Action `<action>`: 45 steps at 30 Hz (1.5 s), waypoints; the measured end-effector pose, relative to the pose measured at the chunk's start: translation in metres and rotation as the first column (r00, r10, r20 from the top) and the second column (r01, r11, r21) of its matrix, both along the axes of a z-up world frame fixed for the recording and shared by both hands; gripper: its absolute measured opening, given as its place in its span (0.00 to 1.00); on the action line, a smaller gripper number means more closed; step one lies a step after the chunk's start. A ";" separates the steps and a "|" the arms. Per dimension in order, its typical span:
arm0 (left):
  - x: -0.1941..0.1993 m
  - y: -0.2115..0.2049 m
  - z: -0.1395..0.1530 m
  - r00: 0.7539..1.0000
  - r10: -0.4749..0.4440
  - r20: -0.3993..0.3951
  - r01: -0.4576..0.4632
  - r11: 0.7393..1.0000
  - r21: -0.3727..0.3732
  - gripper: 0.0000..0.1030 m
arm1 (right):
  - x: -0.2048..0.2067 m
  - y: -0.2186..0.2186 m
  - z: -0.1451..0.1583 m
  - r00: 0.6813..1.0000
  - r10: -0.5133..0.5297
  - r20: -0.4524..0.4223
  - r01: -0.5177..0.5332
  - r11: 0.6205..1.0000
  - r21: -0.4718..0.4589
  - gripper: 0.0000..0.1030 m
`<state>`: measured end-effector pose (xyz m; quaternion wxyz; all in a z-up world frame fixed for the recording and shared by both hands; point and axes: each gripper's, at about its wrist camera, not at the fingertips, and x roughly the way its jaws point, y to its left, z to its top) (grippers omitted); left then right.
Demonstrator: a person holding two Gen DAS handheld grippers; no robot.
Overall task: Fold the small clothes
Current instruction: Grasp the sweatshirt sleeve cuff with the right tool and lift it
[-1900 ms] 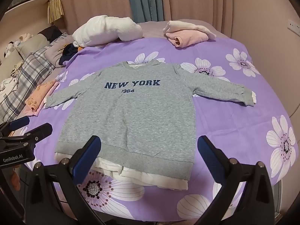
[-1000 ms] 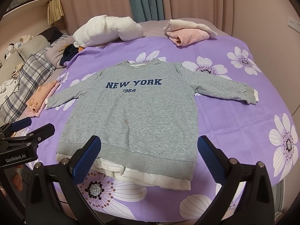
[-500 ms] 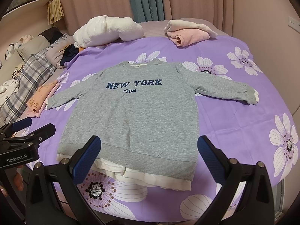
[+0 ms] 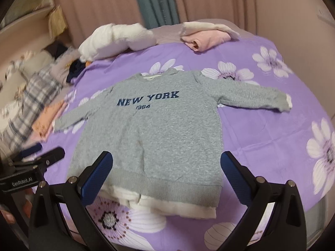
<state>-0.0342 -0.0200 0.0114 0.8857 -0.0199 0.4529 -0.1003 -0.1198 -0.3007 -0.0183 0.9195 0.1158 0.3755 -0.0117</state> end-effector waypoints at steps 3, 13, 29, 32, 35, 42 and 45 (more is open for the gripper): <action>0.017 0.004 -0.018 0.999 0.017 -0.048 -0.021 0.998 -0.065 0.99 | 0.007 -0.023 -0.014 0.993 -0.108 -0.056 0.104 0.992 -0.077 1.00; 0.061 -0.016 -0.049 0.991 0.027 -0.133 -0.048 0.986 -0.161 0.99 | 0.027 -0.112 -0.045 0.938 -0.341 -0.066 0.341 0.940 -0.006 1.00; 0.113 -0.075 -0.060 0.990 -0.023 -0.140 0.005 0.992 -0.130 0.99 | 0.089 -0.245 -0.099 0.922 -0.385 -0.049 0.374 0.847 0.378 1.00; 0.117 -0.082 -0.063 0.989 -0.028 -0.146 0.012 0.994 -0.107 0.99 | 0.096 -0.276 -0.121 0.911 -0.408 -0.067 0.367 0.724 0.584 1.00; 0.120 -0.086 -0.064 0.988 -0.029 -0.151 0.013 0.995 -0.103 0.99 | 0.103 -0.300 -0.137 0.892 -0.444 -0.086 0.376 0.621 0.687 1.00; 0.125 -0.083 -0.069 0.987 -0.013 -0.163 -0.003 0.995 -0.100 0.99 | 0.132 -0.322 -0.136 0.851 -0.517 -0.086 0.422 0.579 0.697 0.84; 0.125 -0.080 -0.068 0.988 -0.008 -0.156 -0.007 0.996 -0.094 0.99 | 0.137 -0.326 -0.136 0.834 -0.541 -0.113 0.481 0.610 0.630 0.55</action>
